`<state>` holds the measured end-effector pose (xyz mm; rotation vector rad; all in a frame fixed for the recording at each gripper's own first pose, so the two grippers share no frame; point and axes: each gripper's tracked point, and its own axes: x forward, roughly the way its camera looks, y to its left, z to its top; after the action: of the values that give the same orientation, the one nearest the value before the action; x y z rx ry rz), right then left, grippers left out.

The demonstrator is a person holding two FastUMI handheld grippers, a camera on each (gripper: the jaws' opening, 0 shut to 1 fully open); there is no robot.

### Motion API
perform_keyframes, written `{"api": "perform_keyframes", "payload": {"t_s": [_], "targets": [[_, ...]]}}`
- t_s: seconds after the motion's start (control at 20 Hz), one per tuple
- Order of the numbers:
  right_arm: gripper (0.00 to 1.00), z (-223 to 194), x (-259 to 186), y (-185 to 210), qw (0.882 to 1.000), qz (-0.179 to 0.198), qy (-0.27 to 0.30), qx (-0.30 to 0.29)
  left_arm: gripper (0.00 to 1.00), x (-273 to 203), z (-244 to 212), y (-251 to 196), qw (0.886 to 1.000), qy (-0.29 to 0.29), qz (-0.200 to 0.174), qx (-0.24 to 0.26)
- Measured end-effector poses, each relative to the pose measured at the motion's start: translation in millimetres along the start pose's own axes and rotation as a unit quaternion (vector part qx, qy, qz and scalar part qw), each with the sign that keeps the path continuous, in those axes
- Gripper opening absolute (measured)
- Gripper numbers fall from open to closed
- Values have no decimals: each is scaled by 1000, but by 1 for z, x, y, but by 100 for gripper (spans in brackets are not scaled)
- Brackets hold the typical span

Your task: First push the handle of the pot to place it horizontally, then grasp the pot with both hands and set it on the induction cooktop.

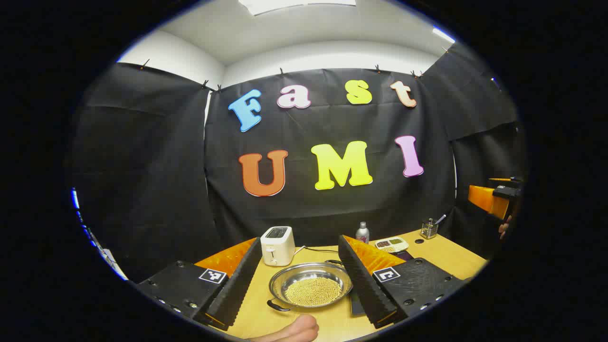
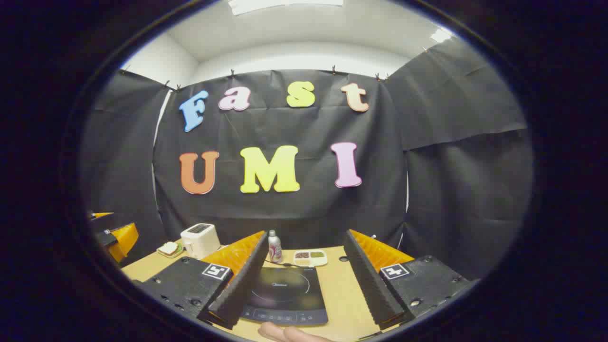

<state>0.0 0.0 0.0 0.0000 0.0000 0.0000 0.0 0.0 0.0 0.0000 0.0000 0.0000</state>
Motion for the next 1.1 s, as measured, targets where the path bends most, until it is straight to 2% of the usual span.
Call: {"api": "perform_keyframes", "payload": {"t_s": [0.1, 0.2, 0.25, 0.35, 0.6, 0.8, 1.05, 1.1], "targets": [[98, 8, -9, -1, 1000, -3, -14, -6, 96, -3, 1, 7, 1000, 5, -4, -11], [100, 23, -16, -11, 999, -28, -33, -7, 96, -6, 3, 4, 999, 12, -24, -40], [100, 29, -23, -8, 999, -28, -42, -6, 97, -8, 5, -1, 998, 12, -39, -51], [99, 43, -35, -4, 998, -19, -60, -3, 96, -15, 18, 7, 997, -5, -39, -63], [98, 51, -47, -21, 997, -40, -68, -15, 96, -25, 30, 15, 998, -24, -32, -52], [98, 53, -46, -31, 996, -49, -74, -18, 96, -33, 29, 11, 997, -25, -42, -58], [98, 48, -47, -33, 997, -40, -70, -19, 96, -30, 21, 13, 998, -24, -28, -42], [98, 49, -48, -31, 996, -37, -73, -17, 86, -29, 15, 13, 999, -17, -28, -41]]}}
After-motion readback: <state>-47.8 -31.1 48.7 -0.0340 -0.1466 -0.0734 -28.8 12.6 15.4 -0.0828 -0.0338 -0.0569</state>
